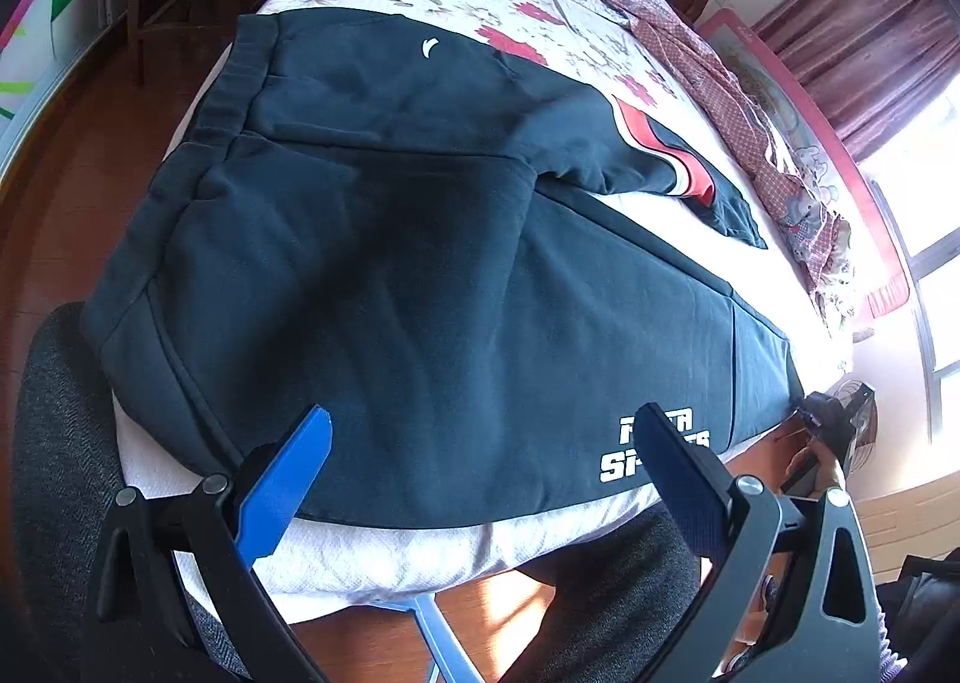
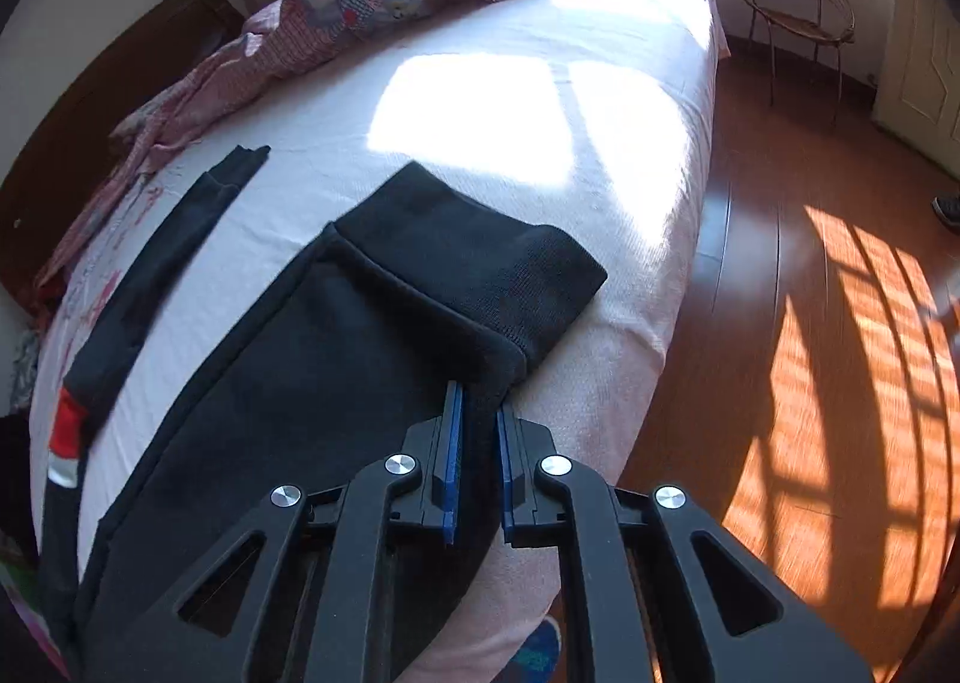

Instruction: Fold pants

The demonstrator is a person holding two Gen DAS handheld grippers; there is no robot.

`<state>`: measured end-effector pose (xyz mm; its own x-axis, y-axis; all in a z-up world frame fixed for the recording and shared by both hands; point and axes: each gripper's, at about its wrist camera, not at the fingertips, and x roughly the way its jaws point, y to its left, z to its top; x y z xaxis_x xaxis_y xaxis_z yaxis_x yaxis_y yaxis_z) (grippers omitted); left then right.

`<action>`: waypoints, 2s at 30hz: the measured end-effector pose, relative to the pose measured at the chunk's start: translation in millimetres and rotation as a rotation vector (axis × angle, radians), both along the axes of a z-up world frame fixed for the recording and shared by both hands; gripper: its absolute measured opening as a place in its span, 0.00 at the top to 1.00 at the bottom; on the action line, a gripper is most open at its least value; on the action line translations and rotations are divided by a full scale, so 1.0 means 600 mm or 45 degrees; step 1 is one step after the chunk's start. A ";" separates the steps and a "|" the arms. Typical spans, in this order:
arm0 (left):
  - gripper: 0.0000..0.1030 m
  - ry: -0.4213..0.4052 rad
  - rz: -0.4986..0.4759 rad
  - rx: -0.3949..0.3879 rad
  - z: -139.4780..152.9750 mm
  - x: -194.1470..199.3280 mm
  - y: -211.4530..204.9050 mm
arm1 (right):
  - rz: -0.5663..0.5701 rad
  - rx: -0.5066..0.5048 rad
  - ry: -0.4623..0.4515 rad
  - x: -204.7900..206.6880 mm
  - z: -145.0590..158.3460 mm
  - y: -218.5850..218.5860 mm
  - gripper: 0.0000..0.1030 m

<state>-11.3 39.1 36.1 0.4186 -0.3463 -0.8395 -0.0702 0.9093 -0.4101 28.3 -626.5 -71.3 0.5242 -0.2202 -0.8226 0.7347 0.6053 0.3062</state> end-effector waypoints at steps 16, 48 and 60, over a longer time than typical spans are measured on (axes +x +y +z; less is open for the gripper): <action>0.02 -0.371 -0.294 0.562 0.044 0.171 0.198 | 0.542 0.135 -0.145 0.003 0.069 0.409 0.34; 0.79 -0.378 -0.344 0.200 -0.075 0.404 0.313 | 0.728 0.006 0.087 0.077 0.047 0.583 0.23; 0.93 -0.666 -0.408 -0.004 0.089 0.248 0.235 | 0.481 0.488 -0.109 0.248 0.147 0.462 0.23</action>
